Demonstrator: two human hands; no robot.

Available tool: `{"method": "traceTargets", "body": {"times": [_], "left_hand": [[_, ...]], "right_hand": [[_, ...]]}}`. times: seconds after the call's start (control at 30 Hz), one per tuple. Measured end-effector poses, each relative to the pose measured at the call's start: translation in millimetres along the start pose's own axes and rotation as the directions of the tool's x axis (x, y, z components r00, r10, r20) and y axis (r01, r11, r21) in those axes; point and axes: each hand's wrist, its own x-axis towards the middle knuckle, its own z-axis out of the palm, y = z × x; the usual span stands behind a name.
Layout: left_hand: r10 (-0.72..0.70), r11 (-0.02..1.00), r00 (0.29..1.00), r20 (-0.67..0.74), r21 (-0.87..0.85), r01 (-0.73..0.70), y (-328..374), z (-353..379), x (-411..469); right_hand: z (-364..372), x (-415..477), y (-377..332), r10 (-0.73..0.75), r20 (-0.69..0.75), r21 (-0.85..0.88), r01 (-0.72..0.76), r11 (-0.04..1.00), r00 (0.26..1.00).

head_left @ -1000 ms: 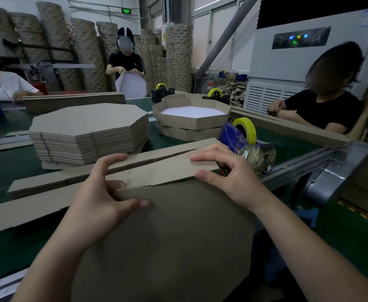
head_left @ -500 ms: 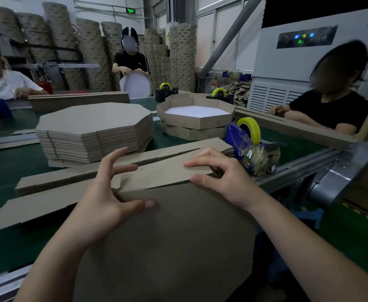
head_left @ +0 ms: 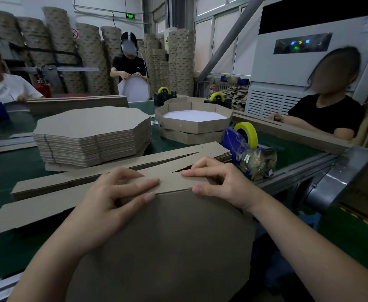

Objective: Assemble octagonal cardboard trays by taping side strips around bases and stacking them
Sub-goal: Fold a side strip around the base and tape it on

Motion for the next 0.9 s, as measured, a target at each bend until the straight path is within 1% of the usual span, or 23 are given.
{"method": "traceTargets", "body": {"times": [0.03, 0.07, 0.1, 0.13, 0.2, 0.37, 0.53, 0.67, 0.7, 0.73, 0.77, 0.8, 0.83, 0.87, 0.9], "left_hand": [[0.028, 0.991, 0.999, 0.035, 0.130, -0.032, 2.0, -1.7, 3.5], [0.043, 0.973, 0.995, 0.088, 0.223, -0.062, 5.1, -3.0, 7.9], [0.039, 0.962, 0.989, 0.143, 0.263, -0.076, 9.5, -3.3, 13.2], [0.035, 0.961, 0.980, 0.194, 0.262, -0.086, 13.3, -2.4, 17.9], [0.047, 0.958, 0.969, 0.243, 0.262, -0.112, 17.3, 3.0, 23.3], [0.091, 0.947, 0.971, 0.220, 0.283, -0.153, 14.3, 14.1, 24.8], [0.107, 0.922, 0.978, 0.181, 0.351, -0.166, 20.3, 22.5, 23.6], [0.105, 0.930, 0.980, 0.170, 0.333, -0.158, 22.2, 24.5, 23.8], [0.099, 0.932, 0.981, 0.169, 0.330, -0.151, 21.0, 24.1, 23.2], [0.095, 0.935, 0.982, 0.165, 0.322, -0.145, 19.9, 23.7, 22.3], [0.091, 0.939, 0.983, 0.160, 0.314, -0.138, 19.5, 23.1, 21.3], [0.090, 0.942, 0.984, 0.157, 0.308, -0.135, 19.4, 22.6, 20.3], [0.089, 0.942, 0.984, 0.157, 0.308, -0.134, 19.5, 22.0, 19.4], [0.090, 0.941, 0.984, 0.156, 0.309, -0.135, 19.9, 21.7, 18.9], [0.089, 0.941, 0.984, 0.152, 0.310, -0.133, 20.6, 21.6, 18.5]], "right_hand": [[0.4, 0.0, 0.0, 0.000, 0.001, -0.004, 0.000, 1.000, 1.000], [0.9, 0.1, 0.0, -0.002, 0.003, -0.007, 0.002, 1.000, 1.000], [1.3, 0.2, 0.1, -0.003, 0.004, -0.009, 0.003, 1.000, 1.000], [1.3, -0.1, 0.2, -0.003, 0.006, -0.008, 0.003, 1.000, 1.000], [0.6, -1.5, 0.5, 0.000, -0.002, -0.005, 0.000, 1.000, 1.000], [-2.5, -6.1, 2.3, 0.014, -0.012, -0.029, -0.014, 0.999, 1.000], [-3.7, -10.5, 6.6, 0.056, -0.031, -0.001, -0.056, 0.998, 0.998], [-11.2, -11.7, 12.5, 0.083, 0.045, 0.049, -0.086, 0.995, 0.995], [-17.4, -10.7, 15.5, 0.109, 0.000, 0.062, -0.109, 0.992, 0.994], [-26.9, -8.4, 20.3, 0.152, -0.113, 0.063, -0.145, 0.987, 0.982], [-38.9, -5.5, 25.3, 0.208, -0.280, 0.057, -0.200, 0.978, 0.937], [-53.3, -2.0, 31.2, 0.255, -0.468, 0.054, -0.261, 0.964, 0.846], [-69.5, 0.8, 37.2, 0.270, -0.639, 0.043, -0.317, 0.947, 0.720], [-86.8, 3.2, 43.4, 0.256, -0.762, 0.009, -0.386, 0.923, 0.595], [-104.8, 5.5, 50.1, 0.239, -0.826, -0.036, -0.471, 0.881, 0.510]]}}
